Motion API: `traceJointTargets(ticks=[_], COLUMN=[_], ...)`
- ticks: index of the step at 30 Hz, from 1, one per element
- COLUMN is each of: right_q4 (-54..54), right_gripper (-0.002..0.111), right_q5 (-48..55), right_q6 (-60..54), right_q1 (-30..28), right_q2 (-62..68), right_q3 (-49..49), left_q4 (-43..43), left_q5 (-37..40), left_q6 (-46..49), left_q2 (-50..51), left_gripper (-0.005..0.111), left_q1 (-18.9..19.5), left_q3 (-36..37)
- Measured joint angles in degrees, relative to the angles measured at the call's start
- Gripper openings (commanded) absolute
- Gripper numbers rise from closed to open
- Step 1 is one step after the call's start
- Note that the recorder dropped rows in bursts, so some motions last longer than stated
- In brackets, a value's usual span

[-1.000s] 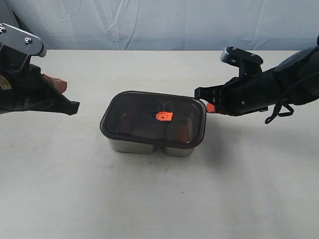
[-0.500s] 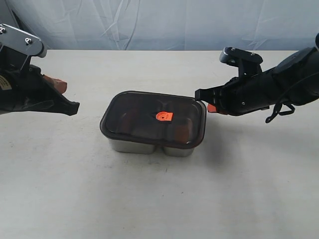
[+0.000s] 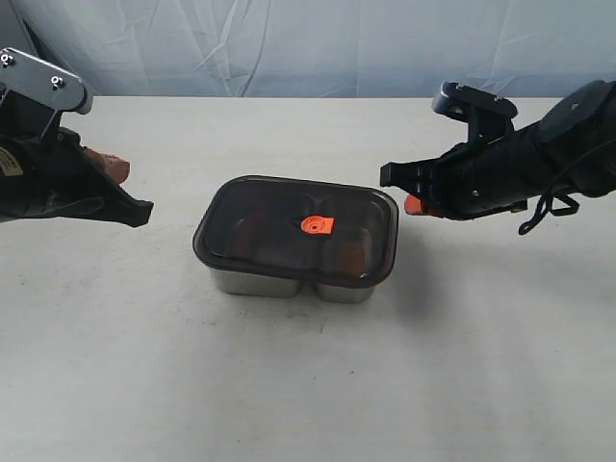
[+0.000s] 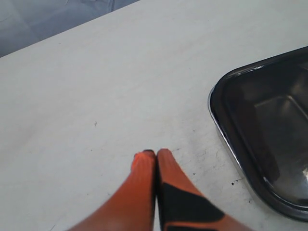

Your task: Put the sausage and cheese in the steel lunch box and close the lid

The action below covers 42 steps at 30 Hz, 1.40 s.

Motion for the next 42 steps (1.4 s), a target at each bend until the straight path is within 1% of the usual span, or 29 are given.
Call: traceJointTargets(ticks=[2, 6, 9, 16, 20, 29, 32, 39, 42], right_q4=[-1.7, -5.4, -5.8, -6.1, -6.5, -9.5, -15.1, -37.0, -40.9], right_gripper=[0.0, 0.0, 0.0, 0.0, 0.0, 0.0, 0.0, 0.0, 0.0], right_q5=[1.7, 1.4, 1.0, 0.7, 1.5, 5.0, 6.6, 7.3, 6.3], right_q6=[0.6, 4.4, 5.6, 6.2, 6.3, 6.6, 11.3, 30.9, 35.5], right_q1=[0.0, 0.0, 0.2, 2.4, 2.5, 2.5, 2.5, 2.8, 2.8], right_q2=[0.3, 1.2, 1.3, 2.6, 4.2, 4.4, 4.4, 1.7, -1.6], right_q3=[0.0, 0.0, 0.0, -1.7, -3.8, -4.0, -4.0, -4.0, -4.0], left_q4=[0.0, 0.0, 0.0, 0.0, 0.0, 0.0, 0.0, 0.0, -0.5], left_q5=[0.0, 0.0, 0.0, 0.0, 0.0, 0.0, 0.0, -0.1, -1.5], left_q6=[0.0, 0.0, 0.0, 0.0, 0.0, 0.0, 0.0, -0.1, -0.2], left_q2=[0.0, 0.0, 0.0, 0.0, 0.0, 0.0, 0.0, 0.0, 0.1], left_gripper=[0.0, 0.0, 0.0, 0.0, 0.0, 0.0, 0.0, 0.0, 0.0], left_q1=[0.0, 0.0, 0.0, 0.0, 0.0, 0.0, 0.0, 0.0, -1.0], left_q3=[0.0, 0.0, 0.0, 0.0, 0.0, 0.0, 0.0, 0.0, 0.0])
